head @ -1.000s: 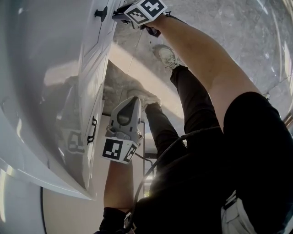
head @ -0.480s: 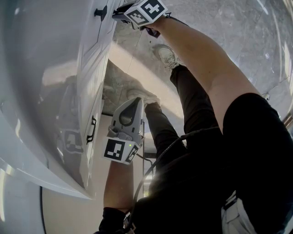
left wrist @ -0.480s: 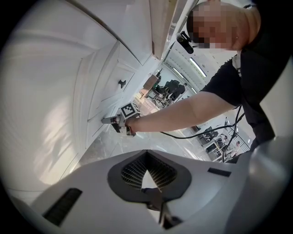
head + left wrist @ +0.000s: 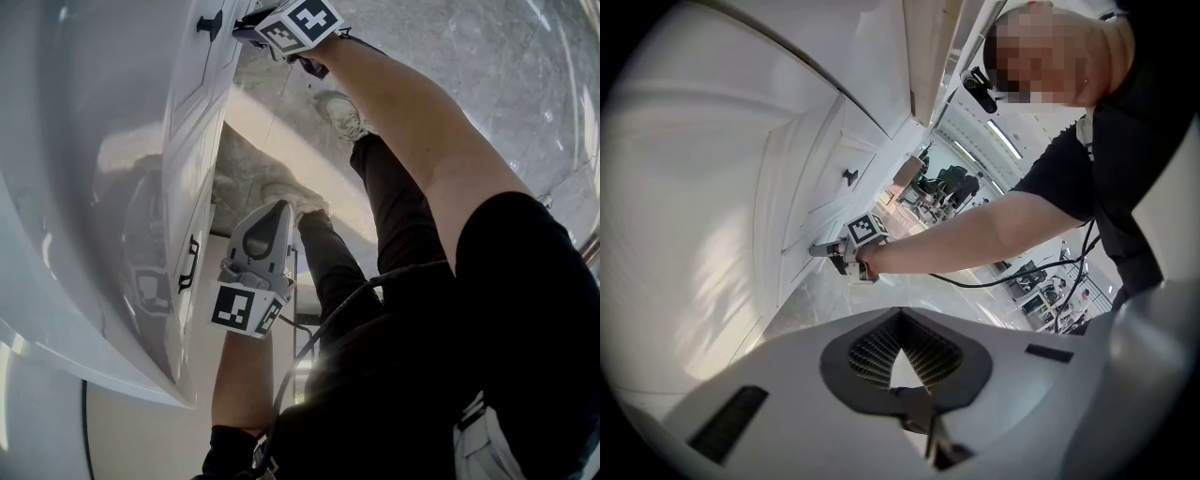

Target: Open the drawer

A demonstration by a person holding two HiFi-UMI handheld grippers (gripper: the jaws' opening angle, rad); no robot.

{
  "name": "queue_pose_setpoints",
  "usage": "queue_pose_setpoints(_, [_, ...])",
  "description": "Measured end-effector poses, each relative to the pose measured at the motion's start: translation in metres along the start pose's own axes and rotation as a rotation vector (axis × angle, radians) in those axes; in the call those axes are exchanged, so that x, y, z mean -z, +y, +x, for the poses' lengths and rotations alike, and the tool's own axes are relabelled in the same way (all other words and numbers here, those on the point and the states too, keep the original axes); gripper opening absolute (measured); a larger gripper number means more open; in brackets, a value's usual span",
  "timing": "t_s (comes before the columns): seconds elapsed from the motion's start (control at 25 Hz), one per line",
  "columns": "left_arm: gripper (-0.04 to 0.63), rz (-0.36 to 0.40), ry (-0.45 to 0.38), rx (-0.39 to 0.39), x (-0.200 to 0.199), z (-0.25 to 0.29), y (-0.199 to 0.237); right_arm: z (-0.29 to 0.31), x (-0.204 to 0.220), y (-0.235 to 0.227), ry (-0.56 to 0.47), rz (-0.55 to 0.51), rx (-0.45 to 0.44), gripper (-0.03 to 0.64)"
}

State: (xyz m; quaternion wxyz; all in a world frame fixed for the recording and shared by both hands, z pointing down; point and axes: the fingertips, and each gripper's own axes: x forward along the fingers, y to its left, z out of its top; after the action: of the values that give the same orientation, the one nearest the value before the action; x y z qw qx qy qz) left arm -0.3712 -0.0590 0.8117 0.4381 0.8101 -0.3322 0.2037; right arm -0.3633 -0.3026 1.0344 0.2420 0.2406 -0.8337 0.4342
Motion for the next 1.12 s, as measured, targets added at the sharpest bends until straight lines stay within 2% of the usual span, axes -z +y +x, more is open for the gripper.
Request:
queue_pose_setpoints(0.24, [-0.009, 0.003, -0.006, 0.011, 0.001, 0.001, -0.006, -0.003, 0.001, 0.000, -0.010, 0.014, 0.017, 0.129])
queue_pose_setpoints(0.48, [-0.009, -0.003, -0.006, 0.021, 0.003, -0.001, -0.009, -0.016, 0.026, -0.006, 0.001, 0.037, 0.026, 0.129])
queue_pose_setpoints(1.12, [-0.009, 0.003, -0.004, 0.038, -0.004, -0.004, -0.016, -0.039, 0.047, -0.010, 0.012, 0.049, 0.045, 0.129])
